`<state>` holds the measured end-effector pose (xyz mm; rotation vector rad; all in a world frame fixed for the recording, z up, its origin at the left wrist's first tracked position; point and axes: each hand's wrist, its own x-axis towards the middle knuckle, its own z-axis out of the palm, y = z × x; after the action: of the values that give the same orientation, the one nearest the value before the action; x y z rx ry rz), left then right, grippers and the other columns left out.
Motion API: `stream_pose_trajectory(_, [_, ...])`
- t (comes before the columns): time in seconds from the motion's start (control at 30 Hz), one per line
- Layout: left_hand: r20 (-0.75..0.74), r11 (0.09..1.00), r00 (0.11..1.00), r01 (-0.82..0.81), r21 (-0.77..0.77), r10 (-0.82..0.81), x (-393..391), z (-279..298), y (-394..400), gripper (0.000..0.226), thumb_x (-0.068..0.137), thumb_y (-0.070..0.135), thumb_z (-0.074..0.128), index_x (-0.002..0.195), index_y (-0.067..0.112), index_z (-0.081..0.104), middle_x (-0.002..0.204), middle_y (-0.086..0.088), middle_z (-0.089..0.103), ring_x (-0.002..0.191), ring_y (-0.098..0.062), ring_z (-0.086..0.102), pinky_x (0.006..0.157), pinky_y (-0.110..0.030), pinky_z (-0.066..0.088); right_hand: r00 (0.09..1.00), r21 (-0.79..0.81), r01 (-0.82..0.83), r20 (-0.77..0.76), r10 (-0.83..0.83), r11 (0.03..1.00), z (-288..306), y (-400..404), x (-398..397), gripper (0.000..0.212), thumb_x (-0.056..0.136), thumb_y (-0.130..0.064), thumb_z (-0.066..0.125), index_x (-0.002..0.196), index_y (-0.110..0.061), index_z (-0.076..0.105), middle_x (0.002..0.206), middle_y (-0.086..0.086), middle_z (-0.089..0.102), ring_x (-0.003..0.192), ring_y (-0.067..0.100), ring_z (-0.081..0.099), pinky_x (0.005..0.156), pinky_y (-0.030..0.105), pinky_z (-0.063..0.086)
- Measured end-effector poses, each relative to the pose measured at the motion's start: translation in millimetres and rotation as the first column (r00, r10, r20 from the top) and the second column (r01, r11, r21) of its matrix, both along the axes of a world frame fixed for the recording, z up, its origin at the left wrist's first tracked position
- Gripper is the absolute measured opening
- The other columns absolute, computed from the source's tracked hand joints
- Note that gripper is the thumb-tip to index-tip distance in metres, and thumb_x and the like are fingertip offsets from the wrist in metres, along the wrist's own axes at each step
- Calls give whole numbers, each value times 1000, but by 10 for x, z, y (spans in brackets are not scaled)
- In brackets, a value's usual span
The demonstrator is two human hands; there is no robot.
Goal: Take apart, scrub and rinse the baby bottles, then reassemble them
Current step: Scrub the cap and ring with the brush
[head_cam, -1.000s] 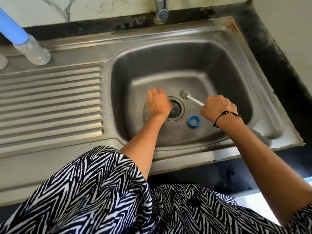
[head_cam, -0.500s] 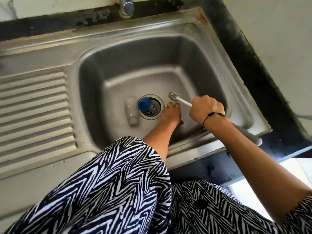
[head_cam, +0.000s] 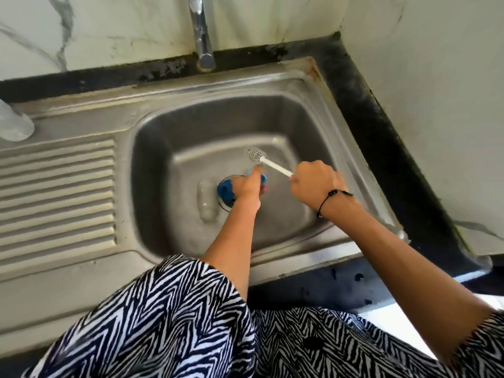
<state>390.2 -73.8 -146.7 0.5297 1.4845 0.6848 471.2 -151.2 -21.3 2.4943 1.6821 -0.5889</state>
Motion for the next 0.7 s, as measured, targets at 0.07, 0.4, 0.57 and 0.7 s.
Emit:
stream_pose_trajectory(0.07, [307,924,872,-365,-113,382,-150,212,64,22,90,20,61,76,8,48,77,-11,50,59,-19,49,42,-25,51,997,62,-47,-55,51,997,67,32,-52,22,91,-18,43,99,-5,60,101,16,61,85,34,55,66,32,36])
stream_pose_trajectory(0.4, [644,800,559,-582,-145,523,-1032,789,40,18,88,19,49,73,10,52,79,-7,53,68,-19,56,67,-28,52,941,203,-302,-92,325,931,213,-6,-388,20,89,-21,41,78,-18,58,86,8,60,82,31,55,66,31,43])
stream_pose_trajectory(0.57, [743,814,516,-577,-68,427,-1279,885,27,18,86,16,45,74,4,51,73,-11,52,62,-21,55,60,-27,51,910,199,-413,38,414,889,213,4,-680,23,92,-23,39,96,-16,61,98,10,62,90,33,57,67,31,40])
stream_pose_trajectory(0.7, [790,851,527,-526,12,314,-1306,956,21,21,89,18,45,82,1,55,79,-11,58,68,-20,63,65,-26,54,899,199,-437,98,426,877,238,81,-823,20,95,-23,37,90,-14,54,88,9,56,79,29,51,66,33,39])
